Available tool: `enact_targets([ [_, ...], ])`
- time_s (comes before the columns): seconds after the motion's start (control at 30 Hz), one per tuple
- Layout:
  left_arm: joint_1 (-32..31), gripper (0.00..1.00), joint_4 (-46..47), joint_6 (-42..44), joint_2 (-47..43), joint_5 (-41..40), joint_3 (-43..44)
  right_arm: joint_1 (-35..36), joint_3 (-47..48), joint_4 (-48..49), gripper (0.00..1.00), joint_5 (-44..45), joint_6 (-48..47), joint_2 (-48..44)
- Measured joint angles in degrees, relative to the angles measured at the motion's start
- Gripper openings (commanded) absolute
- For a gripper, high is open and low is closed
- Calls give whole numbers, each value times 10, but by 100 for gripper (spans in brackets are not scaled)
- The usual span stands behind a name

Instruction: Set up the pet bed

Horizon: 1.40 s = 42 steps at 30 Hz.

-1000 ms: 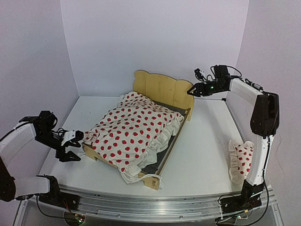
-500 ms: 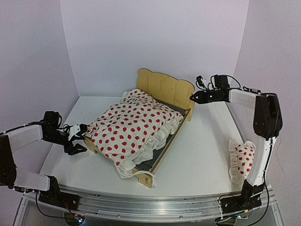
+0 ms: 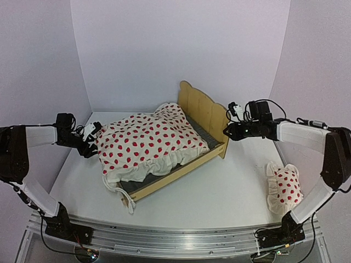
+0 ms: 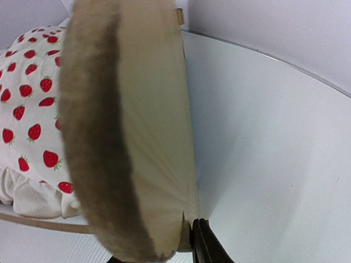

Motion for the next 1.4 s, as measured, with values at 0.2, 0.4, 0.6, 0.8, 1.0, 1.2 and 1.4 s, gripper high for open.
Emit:
enact_targets([
  [0.2,-1,78,17,14,36,31,58,93,-117,12,28,101,122,-117],
  [0.4,-34,78,22,6,42,97,77,184,-193,15,45,156,221,-186],
  [0.6,-34,79,18,-20,50,98,88,205,-193,-50,52,182,270,-235],
  [0.8,5,81,10,-41,1,70,51,205,-140,-171,47,253,292,-313],
  [1.0,70,81,6,-105,-67,16,34,204,-14,-233,39,293,265,-316],
  [1.2,86,79,-55,-117,-147,40,39,222,168,-236,44,256,232,-167],
  [1.4,-43,80,-139,-80,-221,64,44,295,255,-244,55,227,218,16],
])
